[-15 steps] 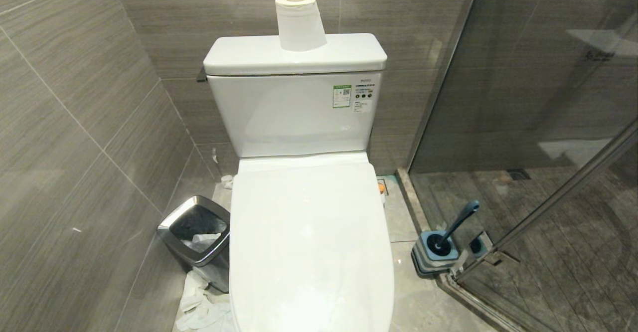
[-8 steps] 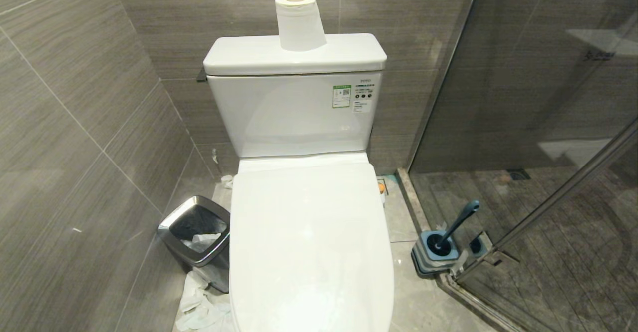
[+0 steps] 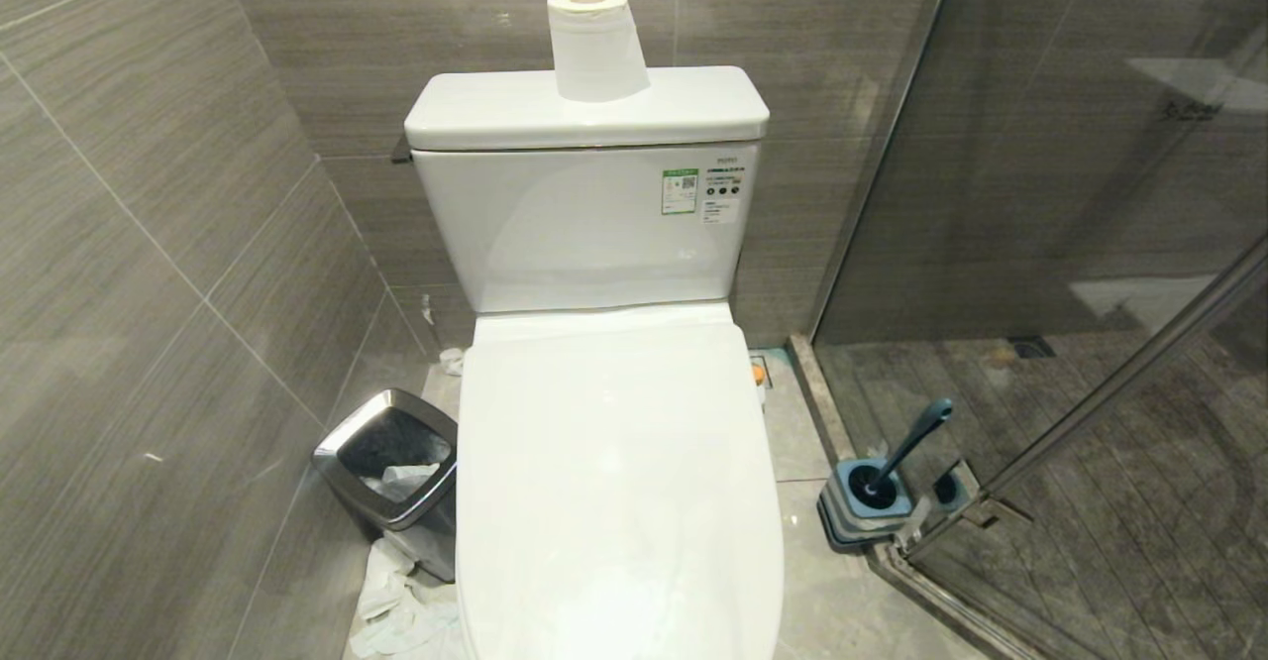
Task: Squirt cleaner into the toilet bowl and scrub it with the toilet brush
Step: Use the left hand to lift the toilet lid slightly
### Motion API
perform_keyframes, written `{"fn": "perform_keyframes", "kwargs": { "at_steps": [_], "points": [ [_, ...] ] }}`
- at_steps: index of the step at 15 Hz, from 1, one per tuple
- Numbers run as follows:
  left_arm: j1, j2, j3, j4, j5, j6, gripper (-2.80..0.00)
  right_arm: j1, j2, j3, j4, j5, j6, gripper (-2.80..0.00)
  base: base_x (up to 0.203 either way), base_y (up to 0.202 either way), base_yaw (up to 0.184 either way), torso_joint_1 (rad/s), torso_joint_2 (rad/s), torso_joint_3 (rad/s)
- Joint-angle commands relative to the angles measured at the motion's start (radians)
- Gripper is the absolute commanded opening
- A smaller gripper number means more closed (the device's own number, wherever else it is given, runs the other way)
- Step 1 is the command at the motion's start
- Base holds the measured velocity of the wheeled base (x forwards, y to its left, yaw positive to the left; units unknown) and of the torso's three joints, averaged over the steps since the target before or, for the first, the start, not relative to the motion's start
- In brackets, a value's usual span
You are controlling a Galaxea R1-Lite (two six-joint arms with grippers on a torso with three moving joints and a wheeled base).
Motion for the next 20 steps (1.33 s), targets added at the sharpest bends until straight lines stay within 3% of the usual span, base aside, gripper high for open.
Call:
{"fn": "perform_keyframes", "kwargs": {
  "at_steps": [1,2,5,9,11,13,16,20],
  "points": [
    [-0.015,0.243,-0.072,-0.001,-0.038,-0.027,-2.80,0.000,0.002,0.000,0.000,0.000,-0.001,-2.80,0.000,0.000,0.000,0.000,0.00,0.000],
    [-0.018,0.319,-0.106,-0.002,-0.069,-0.066,-2.80,0.000,0.002,0.000,0.001,0.000,-0.001,-2.80,0.000,0.000,0.000,0.000,0.00,0.000],
    [-0.017,0.581,-0.218,-0.043,-0.218,-0.285,-2.80,0.000,0.002,0.000,0.000,0.000,-0.001,-2.80,0.000,0.000,0.000,0.000,0.00,0.000],
    [0.089,0.887,-0.244,-0.338,-0.632,-0.435,-2.80,0.000,0.002,0.000,0.000,0.000,-0.001,-2.80,0.000,0.000,0.000,0.000,0.00,0.000],
    [0.156,0.999,-0.244,-0.427,-0.871,-0.501,-2.80,0.000,0.002,0.000,0.000,0.000,-0.001,-2.80,0.000,0.000,0.000,0.000,0.00,0.000],
    [0.237,1.084,-0.241,-0.484,-1.020,-0.523,-2.80,0.000,0.002,0.000,0.000,0.000,-0.001,-2.80,0.000,0.000,0.000,0.000,0.00,0.000],
    [0.298,1.141,-0.208,-0.509,-1.049,-0.482,-2.80,0.000,0.002,0.000,0.001,0.000,-0.001,-2.80,0.000,0.000,0.000,0.000,0.00,0.000],
    [0.273,1.151,-0.186,-0.509,-1.042,-0.427,-2.80,0.000,0.002,0.000,0.000,0.000,-0.001,-2.80,0.000,0.000,0.000,0.000,0.00,0.000]
  ]
}}
